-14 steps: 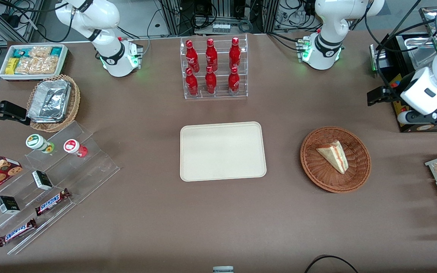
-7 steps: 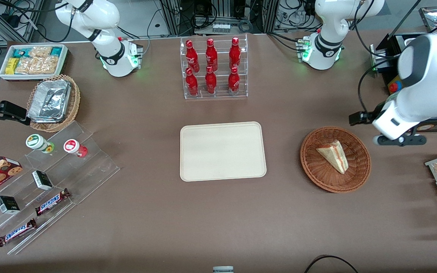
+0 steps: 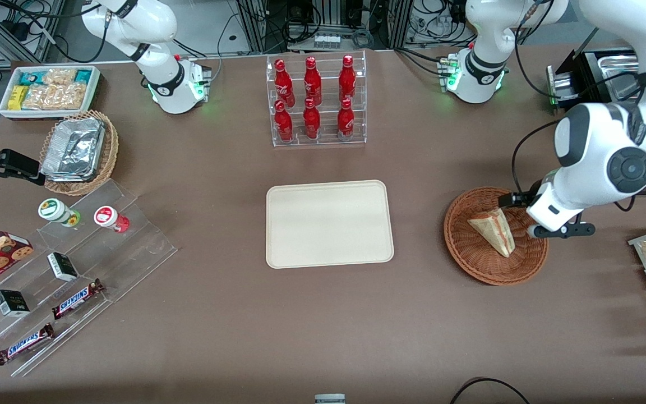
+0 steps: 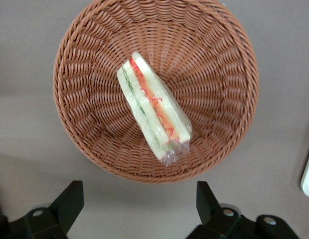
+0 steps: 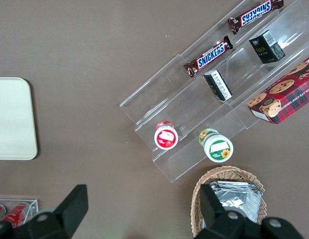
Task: Place sandwich from basket to tray
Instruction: 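Lower the left gripper around the sandwich and close it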
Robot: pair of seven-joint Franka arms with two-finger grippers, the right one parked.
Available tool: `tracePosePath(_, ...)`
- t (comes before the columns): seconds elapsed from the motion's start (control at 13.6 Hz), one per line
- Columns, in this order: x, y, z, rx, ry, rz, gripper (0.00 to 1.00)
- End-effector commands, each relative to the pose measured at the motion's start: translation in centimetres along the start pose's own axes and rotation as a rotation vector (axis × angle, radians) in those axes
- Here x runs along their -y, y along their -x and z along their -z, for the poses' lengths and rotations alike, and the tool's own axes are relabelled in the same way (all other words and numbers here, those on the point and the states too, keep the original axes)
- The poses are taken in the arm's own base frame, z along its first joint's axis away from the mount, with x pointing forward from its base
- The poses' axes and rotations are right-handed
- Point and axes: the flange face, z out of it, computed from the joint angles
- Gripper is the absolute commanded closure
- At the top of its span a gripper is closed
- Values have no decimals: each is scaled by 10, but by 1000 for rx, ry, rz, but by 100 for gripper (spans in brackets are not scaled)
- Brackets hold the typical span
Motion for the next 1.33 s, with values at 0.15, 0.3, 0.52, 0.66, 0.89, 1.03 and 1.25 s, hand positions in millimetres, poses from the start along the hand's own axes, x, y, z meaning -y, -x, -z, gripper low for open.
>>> tracePosePath(0.15,-19,-15,-28,-47,7,362,0)
tracePosePath(0.3,-32,-18,-44,-75,20,491,0)
tracePosePath(0.52,-32,-16,-62,-104,39,541,0)
tracePosePath(0.66,-31,-12,-74,-110,42,538,0)
tracePosePath(0.89,-29,-9,-87,-102,5,514,0)
tracePosePath(1.03,-29,-8,-100,-82,-9,510,0)
tracePosePath(1.25,-28,-7,-111,-102,4,513,12)
